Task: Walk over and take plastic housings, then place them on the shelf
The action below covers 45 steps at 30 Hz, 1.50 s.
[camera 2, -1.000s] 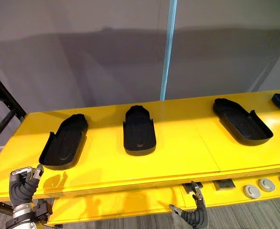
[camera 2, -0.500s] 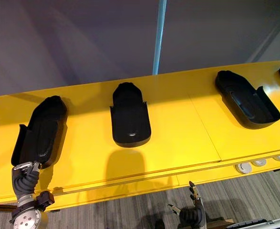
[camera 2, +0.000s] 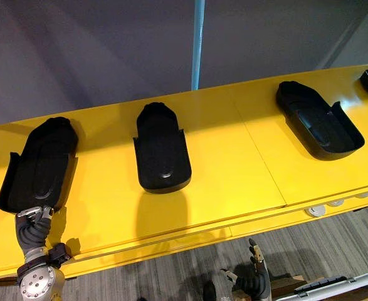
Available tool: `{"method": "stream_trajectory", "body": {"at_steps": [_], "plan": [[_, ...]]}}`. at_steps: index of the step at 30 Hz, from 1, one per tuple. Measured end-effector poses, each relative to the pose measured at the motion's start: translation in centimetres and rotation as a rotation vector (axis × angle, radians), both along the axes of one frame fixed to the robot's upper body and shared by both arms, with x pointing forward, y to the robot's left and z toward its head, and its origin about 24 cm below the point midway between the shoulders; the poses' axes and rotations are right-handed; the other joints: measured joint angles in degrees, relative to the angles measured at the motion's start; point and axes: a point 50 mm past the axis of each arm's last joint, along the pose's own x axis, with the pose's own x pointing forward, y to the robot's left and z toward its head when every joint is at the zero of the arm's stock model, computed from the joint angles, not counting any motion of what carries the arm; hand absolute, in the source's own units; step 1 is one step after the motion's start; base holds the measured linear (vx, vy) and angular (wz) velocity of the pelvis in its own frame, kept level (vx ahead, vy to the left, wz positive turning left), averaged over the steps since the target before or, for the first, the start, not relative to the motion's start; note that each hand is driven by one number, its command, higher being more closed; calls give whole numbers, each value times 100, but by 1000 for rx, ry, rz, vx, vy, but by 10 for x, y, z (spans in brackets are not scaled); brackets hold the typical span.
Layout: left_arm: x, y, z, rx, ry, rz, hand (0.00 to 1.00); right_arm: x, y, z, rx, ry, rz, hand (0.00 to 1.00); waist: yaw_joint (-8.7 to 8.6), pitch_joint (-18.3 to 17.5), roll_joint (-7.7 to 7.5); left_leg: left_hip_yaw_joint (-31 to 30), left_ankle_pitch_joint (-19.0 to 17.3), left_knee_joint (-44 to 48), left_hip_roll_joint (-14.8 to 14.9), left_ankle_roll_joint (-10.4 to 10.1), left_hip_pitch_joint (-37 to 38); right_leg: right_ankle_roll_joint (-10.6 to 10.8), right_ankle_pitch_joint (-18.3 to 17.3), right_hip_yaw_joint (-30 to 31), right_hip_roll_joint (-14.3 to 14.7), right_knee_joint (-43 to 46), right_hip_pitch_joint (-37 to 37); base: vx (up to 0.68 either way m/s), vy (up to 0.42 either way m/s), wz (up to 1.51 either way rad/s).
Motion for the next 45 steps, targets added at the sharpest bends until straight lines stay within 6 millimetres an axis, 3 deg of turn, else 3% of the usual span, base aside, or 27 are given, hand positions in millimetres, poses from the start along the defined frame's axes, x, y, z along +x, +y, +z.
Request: {"method": "stream_trajectory", "body": {"at_steps": [2,3,8,12,17,19,20,21,22,23,25,26,27,29,31,32,33,34,35,36,38,40,41,42,43,44,45], "plan": [[-3,-3,4,-28,-29,-17,100,0,0,0,0,2,0,0,13,1,2,-1,-7,-14,5,-6,72,0,0,-6,6,-7,75,0,0,0],[-5,-4,6,-29,-37,-22,0,0,0,0,0,2,0,0,13,0,3,-1,-9,-15,6,-5,81,0,0,-7,7,-7,84,0,0,0],[-34,-41,53,-37,-293,-240,0,1,-1,0,-1,-2,-4,0,17,-64,83,-126,-38,-42,-20,5,296,22,-18,-102,-16,-60,393,-5,0,11],[-44,-53,82,-105,-520,-388,0,5,-8,0,-8,-12,-30,0,13,-306,212,-296,-29,-51,-27,15,446,27,-23,-291,-32,-64,637,-14,0,22],[-43,-67,92,-147,-608,-490,0,13,-14,0,-11,-25,-55,0,55,-492,198,-153,-38,-44,-23,6,702,51,-61,-139,-26,-33,786,-48,3,-13],[-38,-73,90,-174,-610,-502,0,22,-13,2,-10,-43,-39,0,123,-509,177,155,-487,693,181,-58,718,46,-74,368,81,85,727,-79,-24,-121],[-37,-73,89,-176,-600,-476,0,31,-13,6,-26,-66,-14,0,214,-520,166,-153,-879,1553,401,32,535,14,-86,836,220,214,608,-68,-70,-166],[-36,-72,87,-174,-593,-459,0,37,-12,9,-39,-82,4,0,252,-532,178,-511,-1017,1923,461,90,435,-1,-84,1104,292,281,532,-84,-54,-224],[-35,-71,85,-168,-578,-421,0,48,-13,18,-74,-120,35,0,340,-577,222,-1418,-1282,2515,460,141,264,-19,-92,1651,458,404,330,-120,41,-241],[-33,-70,83,-146,-564,-378,0,57,-17,27,-122,-154,51,0,378,-638,310,-2537,-1561,2945,358,10,150,11,-108,2127,710,579,99,-160,126,-235],[-25,-67,77,-93,-522,-306,0,64,-24,34,-163,-180,39,0,390,-709,332,-3799,-1934,3118,96,-78,250,29,-117,2733,1038,956,-286,-156,187,-199],[-17,-65,73,-83,-499,-269,0,63,-30,36,-178,-181,18,0,303,-770,310,-4253,-2113,3140,-91,-35,277,50,-121,2995,1129,1180,-533,-147,209,-151],[-13,-66,72,-87,-496,-260,0,59,-34,35,-183,-175,1,0,250,-771,277,-4321,-2189,3118,-156,-10,282,85,-121,3083,1134,1264,-620,-144,237,-86],[3,-73,76,-94,-511,-256,0,29,-43,29,-173,-130,-89,0,10,-707,117,-4154,-2545,2849,-354,87,422,466,73,3442,1048,1340,-849,-171,299,-68],[6,-79,83,-73,-536,-263,0,11,-40,24,-146,-98,-121,0,50,-671,-130,-3667,-2724,2804,-638,315,405,552,547,4038,904,975,-975,-245,289,-120],[6,-79,83,-71,-535,-263,0,11,-40,24,-145,-97,-121,0,52,-671,-138,-3640,-2722,2806,-646,319,405,546,575,4064,902,955,-977,-385,336,-235],[6,-80,83,-56,-533,-239,0,11,-34,19,-118,-84,-115,0,80,-646,-241,-2754,-2596,2856,-667,552,217,-462,2291,3710,873,-252,-1009,-451,256,-259],[10,-80,87,-52,-544,-230,0,13,-31,17,-92,-87,-135,0,158,-582,-283,-2172,-2344,2690,-564,648,87,-687,2296,2162,895,112,-1264,-472,216,-300],[12,-80,86,-53,-541,-228,0,13,-31,14,-88,-75,-140,0,220,-600,-312,-1889,-2215,2536,-545,676,82,-838,1702,1355,885,626,-1395,-480,141,-238],[11,-77,85,-60,-539,-207,0,16,-32,9,-82,-57,-142,0,300,-576,-262,-1353,-1973,2202,-437,698,187,-967,514,385,889,1722,-1445,-418,127,-210],[11,-70,86,-55,-545,-172,0,25,-33,-4,-57,-20,-147,0,292,-552,-140,-758,-1617,1857,-186,650,266,-676,-894,-8,749,3024,-1093,-400,69,-184],[9,-66,84,-50,-534,-153,0,28,-31,-7,-50,-10,-139,0,308,-558,-161,-531,-1546,1755,-83,635,238,-476,-1430,-85,446,3395,-735,-234,-95,-90],[9,-65,83,-50,-528,-145,0,28,-31,-8,-49,-8,-138,0,307,-568,-173,-495,-1533,1754,-65,627,220,-391,-1507,-93,338,3447,-578,-184,-193,-64],[7,-63,79,-49,-511,-135,0,27,-31,-11,-46,7,-138,0,318,-649,-237,-460,-1514,1763,-63,570,150,-194,-1669,-55,128,3284,-229,-138,-255,-39],[5,-59,76,-40,-497,-124,0,26,-31,-14,-41,20,-137,0,345,-756,-383,-462,-1474,1787,-121,409,47,41,-1862,36,24,2415,200,-119,-291,-36],[4,-57,75,-40,-494,-111,0,29,-31,-13,-44,16,-131,0,395,-833,-474,-467,-1377,1766,-170,283,-82,-261,-1891,-19,75,1665,383,-75,-261,-23],[4,-57,71,-59,-475,-99,0,32,-33,-13,-50,18,-126,0,405,-873,-334,-570,-1325,1714,-80,265,-148,-273,-1668,-32,218,1443,426,-14,-237,-31]]}}
